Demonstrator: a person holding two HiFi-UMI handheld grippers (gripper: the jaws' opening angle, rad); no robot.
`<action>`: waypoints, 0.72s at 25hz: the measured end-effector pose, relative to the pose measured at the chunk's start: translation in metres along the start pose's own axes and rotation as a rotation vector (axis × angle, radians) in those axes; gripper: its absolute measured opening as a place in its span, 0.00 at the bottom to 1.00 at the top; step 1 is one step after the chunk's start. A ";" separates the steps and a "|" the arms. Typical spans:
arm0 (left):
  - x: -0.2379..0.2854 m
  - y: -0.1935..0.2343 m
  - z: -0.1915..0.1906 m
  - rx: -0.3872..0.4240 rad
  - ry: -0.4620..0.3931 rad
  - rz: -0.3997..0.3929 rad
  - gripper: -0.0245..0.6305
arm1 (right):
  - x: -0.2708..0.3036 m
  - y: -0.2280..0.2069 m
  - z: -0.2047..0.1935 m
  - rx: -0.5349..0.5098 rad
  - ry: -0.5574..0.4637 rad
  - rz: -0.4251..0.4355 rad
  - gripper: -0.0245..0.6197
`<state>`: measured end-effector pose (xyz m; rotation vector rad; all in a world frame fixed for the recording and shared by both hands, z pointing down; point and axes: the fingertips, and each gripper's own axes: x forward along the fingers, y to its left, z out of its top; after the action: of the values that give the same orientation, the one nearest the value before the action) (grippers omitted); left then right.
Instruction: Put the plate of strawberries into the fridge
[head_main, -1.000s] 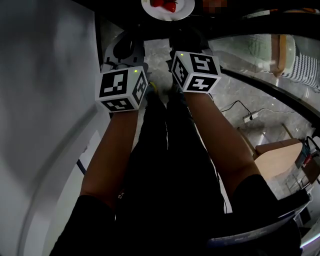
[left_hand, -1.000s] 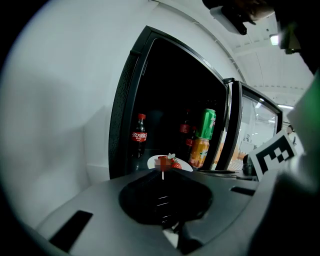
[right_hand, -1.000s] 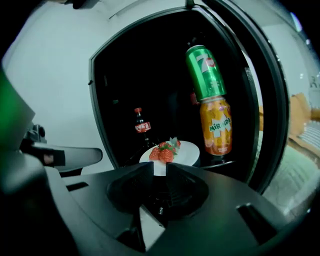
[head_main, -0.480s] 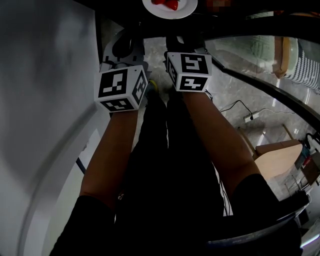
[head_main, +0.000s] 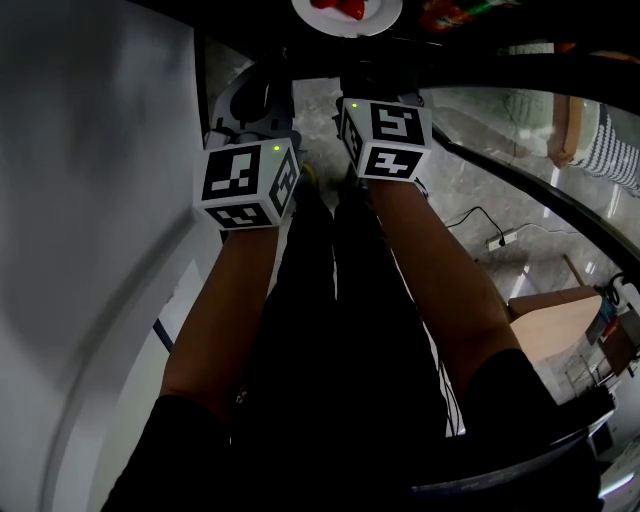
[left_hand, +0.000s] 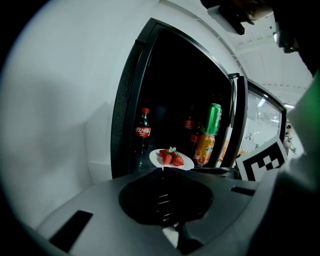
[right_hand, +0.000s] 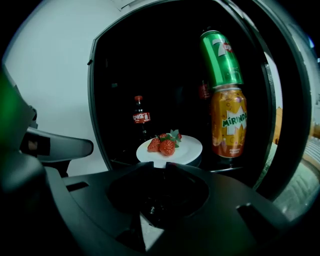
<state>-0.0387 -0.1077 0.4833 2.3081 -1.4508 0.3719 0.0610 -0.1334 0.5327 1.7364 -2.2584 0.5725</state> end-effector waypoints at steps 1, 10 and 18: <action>0.000 0.003 0.001 0.000 0.000 0.002 0.05 | 0.002 0.000 0.002 0.001 -0.001 0.000 0.16; 0.003 0.012 0.008 0.002 0.001 0.009 0.05 | 0.016 -0.010 0.012 0.007 -0.008 -0.010 0.16; 0.007 0.005 0.014 0.013 -0.014 0.007 0.05 | 0.008 -0.018 0.018 0.012 -0.021 -0.002 0.16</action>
<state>-0.0401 -0.1221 0.4751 2.3212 -1.4671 0.3696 0.0775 -0.1517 0.5229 1.7575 -2.2720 0.5710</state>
